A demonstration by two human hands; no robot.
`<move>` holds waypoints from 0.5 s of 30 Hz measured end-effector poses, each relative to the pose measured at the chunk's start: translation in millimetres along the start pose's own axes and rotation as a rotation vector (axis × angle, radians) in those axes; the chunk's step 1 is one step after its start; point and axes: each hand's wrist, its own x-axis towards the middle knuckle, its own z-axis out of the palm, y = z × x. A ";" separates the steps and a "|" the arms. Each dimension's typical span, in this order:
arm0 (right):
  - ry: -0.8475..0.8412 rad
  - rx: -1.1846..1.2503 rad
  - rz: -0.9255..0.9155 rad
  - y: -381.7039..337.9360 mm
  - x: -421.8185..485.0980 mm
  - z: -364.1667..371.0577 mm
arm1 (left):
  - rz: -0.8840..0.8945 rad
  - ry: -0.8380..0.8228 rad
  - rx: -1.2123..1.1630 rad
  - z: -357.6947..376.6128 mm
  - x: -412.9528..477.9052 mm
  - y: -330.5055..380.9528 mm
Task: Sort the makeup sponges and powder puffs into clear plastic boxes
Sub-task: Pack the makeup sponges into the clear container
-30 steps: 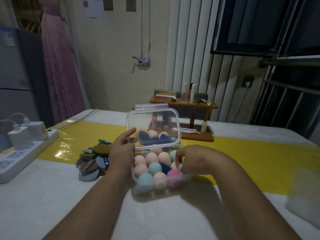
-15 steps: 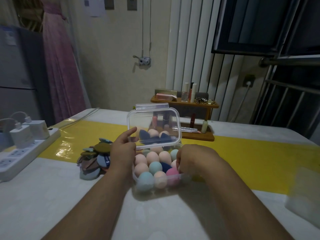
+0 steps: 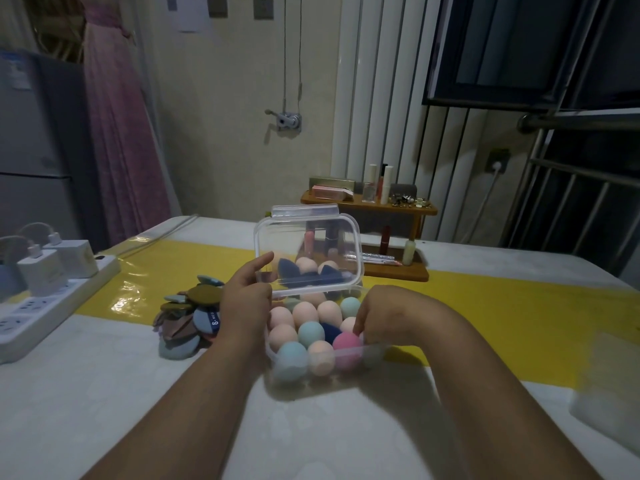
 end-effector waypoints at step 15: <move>0.173 -0.245 0.123 -11.4 11.6 14.2 | 0.007 0.004 0.007 0.6 -5.4 1.8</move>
